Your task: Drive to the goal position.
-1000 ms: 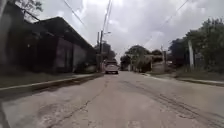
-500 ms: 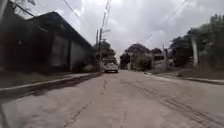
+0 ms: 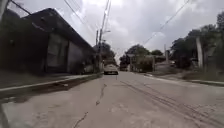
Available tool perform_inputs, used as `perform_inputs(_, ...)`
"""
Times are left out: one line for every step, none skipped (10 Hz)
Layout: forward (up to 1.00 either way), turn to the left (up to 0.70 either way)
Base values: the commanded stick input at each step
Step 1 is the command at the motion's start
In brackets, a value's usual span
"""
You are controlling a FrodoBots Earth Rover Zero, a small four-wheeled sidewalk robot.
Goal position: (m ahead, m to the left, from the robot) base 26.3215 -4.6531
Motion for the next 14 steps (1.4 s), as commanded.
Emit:
perform_inputs(1.00, -0.20)
perform_inputs(1.00, -0.24)
perform_inputs(1.00, -0.08)
perform_inputs(1.00, -0.10)
perform_inputs(1.00, -0.35)
perform_inputs(1.00, -0.35)
perform_inputs(1.00, -0.34)
perform_inputs(1.00, -0.19)
perform_inputs(1.00, 0.00)
perform_inputs(1.00, 0.00)
perform_inputs(1.00, -0.11)
perform_inputs(1.00, -0.31)
perform_inputs(1.00, -0.33)
perform_inputs(1.00, -0.07)
